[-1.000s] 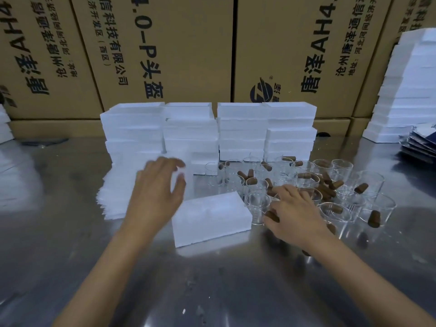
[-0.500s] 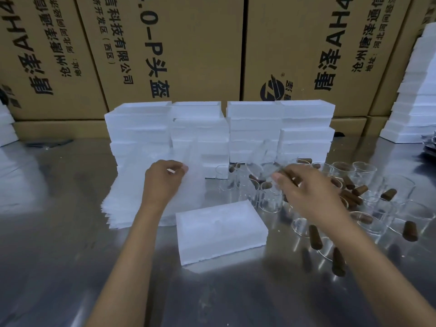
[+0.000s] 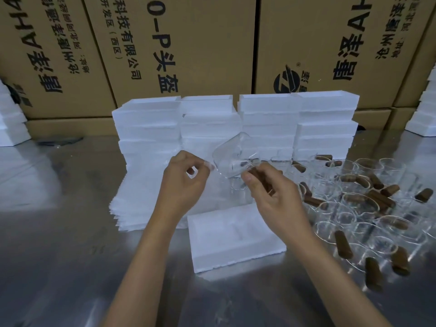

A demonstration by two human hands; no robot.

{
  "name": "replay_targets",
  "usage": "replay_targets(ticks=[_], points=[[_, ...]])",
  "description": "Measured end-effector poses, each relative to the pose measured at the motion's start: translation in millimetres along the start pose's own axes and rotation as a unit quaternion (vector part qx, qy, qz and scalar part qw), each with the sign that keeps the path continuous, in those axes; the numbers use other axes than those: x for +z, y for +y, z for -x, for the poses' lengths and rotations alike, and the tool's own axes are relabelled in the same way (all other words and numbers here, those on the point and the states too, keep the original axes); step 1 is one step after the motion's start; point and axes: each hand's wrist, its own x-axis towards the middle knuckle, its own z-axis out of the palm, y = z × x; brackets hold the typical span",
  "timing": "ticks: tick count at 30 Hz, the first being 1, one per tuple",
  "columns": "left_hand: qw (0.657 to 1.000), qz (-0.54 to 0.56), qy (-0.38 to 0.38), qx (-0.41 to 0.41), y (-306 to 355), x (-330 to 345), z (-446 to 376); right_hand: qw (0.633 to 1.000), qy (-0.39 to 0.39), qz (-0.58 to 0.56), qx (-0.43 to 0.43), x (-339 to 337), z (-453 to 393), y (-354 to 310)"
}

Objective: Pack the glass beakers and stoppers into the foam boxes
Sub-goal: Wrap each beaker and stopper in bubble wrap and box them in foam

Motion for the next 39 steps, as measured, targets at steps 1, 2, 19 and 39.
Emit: replay_targets(ticks=[1, 2, 19, 39], points=[[1.000, -0.012, -0.006, 0.009, 1, 2, 1, 1.000, -0.005, -0.006, -0.001, -2, 1, 2], [1.000, -0.017, -0.013, 0.012, 2, 3, 2, 1.000, -0.009, -0.003, 0.004, -5, 1, 3], [0.990, 0.047, -0.096, 0.089, 41, 26, 29, 0.985, 0.006, -0.020, 0.173, -22, -2, 16], [0.977, 0.121, -0.150, -0.085, 11, -18, 9, 0.963, -0.159, -0.047, 0.214, -34, 1, 7]])
